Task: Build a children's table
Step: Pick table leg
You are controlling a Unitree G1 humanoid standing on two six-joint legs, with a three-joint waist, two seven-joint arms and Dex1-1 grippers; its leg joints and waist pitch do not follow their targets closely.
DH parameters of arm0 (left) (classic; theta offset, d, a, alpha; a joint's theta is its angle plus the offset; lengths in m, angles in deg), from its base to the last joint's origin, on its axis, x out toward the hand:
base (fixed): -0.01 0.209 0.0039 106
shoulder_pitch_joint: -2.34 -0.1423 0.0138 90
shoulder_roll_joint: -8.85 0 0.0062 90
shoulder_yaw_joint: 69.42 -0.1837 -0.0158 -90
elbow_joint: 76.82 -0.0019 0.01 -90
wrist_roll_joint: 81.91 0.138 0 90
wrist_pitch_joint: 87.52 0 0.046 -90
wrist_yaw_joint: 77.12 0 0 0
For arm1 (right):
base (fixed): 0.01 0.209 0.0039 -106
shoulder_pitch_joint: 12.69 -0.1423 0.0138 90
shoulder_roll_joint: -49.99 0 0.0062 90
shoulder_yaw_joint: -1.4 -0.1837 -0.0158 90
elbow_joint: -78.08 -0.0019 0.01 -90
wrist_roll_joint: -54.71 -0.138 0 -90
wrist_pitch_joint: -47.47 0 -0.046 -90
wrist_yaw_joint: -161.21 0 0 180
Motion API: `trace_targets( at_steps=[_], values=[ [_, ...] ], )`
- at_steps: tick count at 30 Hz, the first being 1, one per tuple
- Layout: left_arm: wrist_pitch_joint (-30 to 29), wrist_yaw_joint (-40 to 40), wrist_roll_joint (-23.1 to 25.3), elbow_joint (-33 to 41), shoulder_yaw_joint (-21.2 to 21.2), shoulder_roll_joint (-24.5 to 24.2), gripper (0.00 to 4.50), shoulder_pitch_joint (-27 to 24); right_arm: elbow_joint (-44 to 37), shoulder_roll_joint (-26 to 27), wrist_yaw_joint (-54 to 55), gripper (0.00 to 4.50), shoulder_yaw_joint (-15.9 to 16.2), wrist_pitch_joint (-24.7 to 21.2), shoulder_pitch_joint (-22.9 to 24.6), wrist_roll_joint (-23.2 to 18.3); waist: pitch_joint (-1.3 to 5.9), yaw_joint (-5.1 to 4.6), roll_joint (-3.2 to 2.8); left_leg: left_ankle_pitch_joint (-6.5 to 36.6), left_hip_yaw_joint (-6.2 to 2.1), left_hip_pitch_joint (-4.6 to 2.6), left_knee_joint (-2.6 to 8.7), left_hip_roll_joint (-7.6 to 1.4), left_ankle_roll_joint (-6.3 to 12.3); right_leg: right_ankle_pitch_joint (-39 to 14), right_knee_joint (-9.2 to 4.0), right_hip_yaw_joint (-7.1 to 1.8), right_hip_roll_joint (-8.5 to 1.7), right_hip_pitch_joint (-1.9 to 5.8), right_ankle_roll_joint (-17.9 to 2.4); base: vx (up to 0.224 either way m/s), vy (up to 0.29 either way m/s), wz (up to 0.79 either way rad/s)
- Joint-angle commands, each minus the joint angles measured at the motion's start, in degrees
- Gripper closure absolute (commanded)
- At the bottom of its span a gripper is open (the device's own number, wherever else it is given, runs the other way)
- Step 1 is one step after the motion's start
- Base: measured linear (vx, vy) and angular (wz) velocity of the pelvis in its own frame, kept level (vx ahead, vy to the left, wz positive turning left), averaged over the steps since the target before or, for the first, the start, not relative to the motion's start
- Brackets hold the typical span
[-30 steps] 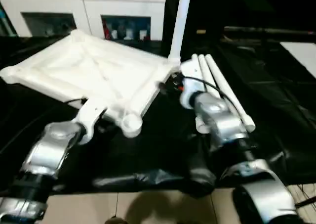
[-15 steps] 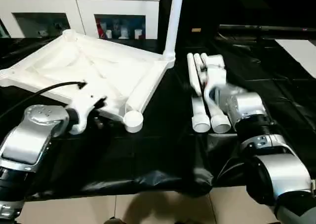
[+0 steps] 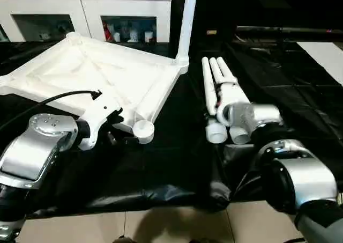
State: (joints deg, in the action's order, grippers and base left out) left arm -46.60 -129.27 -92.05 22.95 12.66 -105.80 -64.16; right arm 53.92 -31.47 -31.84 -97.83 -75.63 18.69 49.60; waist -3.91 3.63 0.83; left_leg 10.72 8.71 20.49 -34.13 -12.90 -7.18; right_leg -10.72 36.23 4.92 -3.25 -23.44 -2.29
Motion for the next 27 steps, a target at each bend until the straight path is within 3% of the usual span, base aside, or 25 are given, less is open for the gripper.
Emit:
trace_targets(
  at_steps=[1, 4, 5, 9, 10, 13, 17, 20, 27],
  values=[
    [-0.76, -0.29, -0.33, 1.47, -1.21, -1.0, 0.04, 1.02, 1.26, -0.54, -0.22, 0.05, 0.57, 0.91, -1.88, -0.22, 4.62, 0.22, -1.12, 5.44, 0.83, 0.14, 3.31, 0.37, -1.17, -3.43, -2.97, -2.95, -3.72, 3.93, -12.52, 0.0, 0.0, 0.0],
    [-0.88, -0.46, -0.36, 1.51, -1.45, -0.98, 0.04, 1.12, 2.54, -0.54, -0.14, 0.05, 0.76, 1.25, -2.13, 0.33, 4.49, 0.21, -1.18, 6.36, 0.87, 0.12, 3.31, 0.38, -1.23, -5.0, -3.14, -2.97, -3.75, 3.85, -12.24, 0.0, 0.0, 0.0],
    [-0.9, -0.66, -0.44, 1.52, -1.68, -0.85, 0.0, 1.22, 3.07, -0.46, 0.05, 0.31, 0.81, 1.31, -2.04, 0.6, 4.5, 0.25, -1.29, 6.53, 0.87, 0.07, 3.3, 0.36, -1.38, -5.38, -3.18, -2.98, -3.76, 3.84, -12.14, 0.0, 0.0, 0.0],
    [-1.86, -1.87, -1.18, 1.84, -2.52, -0.6, 0.0, 1.47, 5.27, -0.07, 0.24, 0.44, 0.48, 2.44, -1.93, 1.28, 4.52, 0.22, -1.49, 6.95, 0.81, 0.11, 3.28, 0.37, -1.67, -5.06, -3.12, -2.92, -3.74, 3.87, -12.44, 0.0, 0.0, 0.0],
    [-2.12, -2.34, -1.49, 2.05, -2.77, -0.75, 0.0, 1.45, 5.48, -0.01, 0.47, 0.73, 0.49, 2.67, -1.82, 1.34, 4.55, 0.19, -1.44, 7.06, 0.81, 0.1, 3.27, 0.39, -1.74, -5.01, -3.09, -2.92, -3.73, 3.9, -12.47, 0.0, 0.0, 0.0],
    [-1.41, -2.12, -1.44, 1.77, -3.2, -0.75, 0.0, 1.65, 6.26, 0.27, 1.08, 0.88, -0.26, 3.38, -1.53, 0.66, 4.53, 0.18, -1.46, 7.62, 0.78, 0.06, 3.26, 0.37, -1.76, -5.15, -3.1, -2.91, -3.69, 3.86, -12.52, 0.0, 0.0, 0.0],
    [1.41, -0.04, 0.68, 0.47, -4.36, -0.1, 0.0, 2.21, 7.21, 0.62, 0.67, 1.22, -0.55, 4.18, -1.15, 0.26, 4.39, 0.16, -1.53, 9.15, 0.73, 0.07, 3.27, 0.36, -1.96, -7.56, -3.39, -2.9, -3.75, 3.83, -12.01, 0.0, 0.0, 0.0],
    [3.54, 2.98, 3.28, -0.47, -4.94, 0.89, 0.0, 2.16, 7.59, 0.75, 1.06, 1.47, -1.15, 5.0, -1.17, 0.1, 4.36, 0.2, -1.9, 10.14, 0.63, -0.02, 3.25, 0.32, -2.17, -8.83, -3.46, -2.85, -3.78, 3.7, -11.74, 0.0, 0.0, 0.0],
    [6.28, 7.37, 1.09, -2.45, -0.73, 6.16, 0.0, 3.28, 7.76, 1.03, 0.71, 2.1, -1.88, 6.96, -1.33, -0.35, 4.46, 0.34, -2.05, 10.97, 0.63, -0.06, 3.09, 0.44, -2.1, -8.7, -3.55, -2.79, -3.7, 3.67, -12.11, 0.0, 0.0, 0.0]
  ],
)
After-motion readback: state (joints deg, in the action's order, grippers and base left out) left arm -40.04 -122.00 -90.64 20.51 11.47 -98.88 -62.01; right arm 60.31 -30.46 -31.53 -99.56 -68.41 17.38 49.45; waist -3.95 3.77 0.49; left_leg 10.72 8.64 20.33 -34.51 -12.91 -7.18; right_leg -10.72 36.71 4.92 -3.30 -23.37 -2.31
